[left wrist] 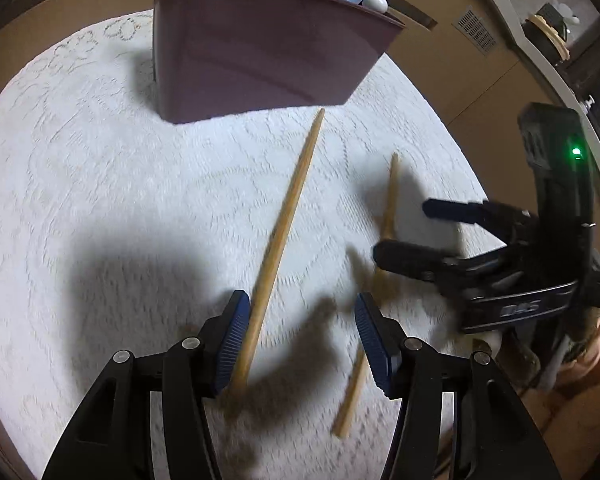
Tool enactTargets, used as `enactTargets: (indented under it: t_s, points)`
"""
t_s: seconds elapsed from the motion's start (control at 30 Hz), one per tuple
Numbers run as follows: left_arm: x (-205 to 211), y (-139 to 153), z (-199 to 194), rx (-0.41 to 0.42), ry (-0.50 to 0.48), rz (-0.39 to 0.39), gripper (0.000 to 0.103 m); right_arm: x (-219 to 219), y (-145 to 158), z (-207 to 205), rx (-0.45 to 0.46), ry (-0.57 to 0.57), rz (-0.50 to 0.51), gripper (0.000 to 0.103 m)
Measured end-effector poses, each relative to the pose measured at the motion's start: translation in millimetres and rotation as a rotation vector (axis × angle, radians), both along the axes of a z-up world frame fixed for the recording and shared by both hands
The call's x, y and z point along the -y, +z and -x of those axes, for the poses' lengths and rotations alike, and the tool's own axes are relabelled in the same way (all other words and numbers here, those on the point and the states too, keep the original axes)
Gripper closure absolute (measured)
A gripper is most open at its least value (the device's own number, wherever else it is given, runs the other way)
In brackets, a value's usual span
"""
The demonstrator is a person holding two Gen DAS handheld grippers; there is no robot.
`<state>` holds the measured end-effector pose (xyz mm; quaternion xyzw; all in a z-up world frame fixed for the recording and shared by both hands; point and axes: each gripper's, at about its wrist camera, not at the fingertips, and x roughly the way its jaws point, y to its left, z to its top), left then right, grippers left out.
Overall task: Organize utensils
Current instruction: 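Grasp a wooden chopstick with the left gripper while the right grasps the other chopstick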
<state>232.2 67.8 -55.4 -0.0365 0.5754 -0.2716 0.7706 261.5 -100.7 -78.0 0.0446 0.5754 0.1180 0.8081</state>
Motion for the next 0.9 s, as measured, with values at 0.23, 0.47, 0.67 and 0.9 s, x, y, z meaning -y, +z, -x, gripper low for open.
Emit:
enactTargets:
  t_s: [0.23,0.47,0.67,0.9]
  points:
    - [-15,26,17,0.162,0.073,-0.078,0.032,-35,-4,8,0.132,0.086,0.193,0.013]
    - [-7,21,-8,0.166,0.082,-0.133,0.031,-23,11,5,0.156,0.134,0.173,0.088]
    - [27,9,-36,0.077,0.017,-0.112,0.056,27,36,10,0.187,0.085,0.067,0.099]
    - [68,-4,-74,0.067,-0.023,-0.236,0.087,56,46,22,0.216,0.048,0.004,0.098]
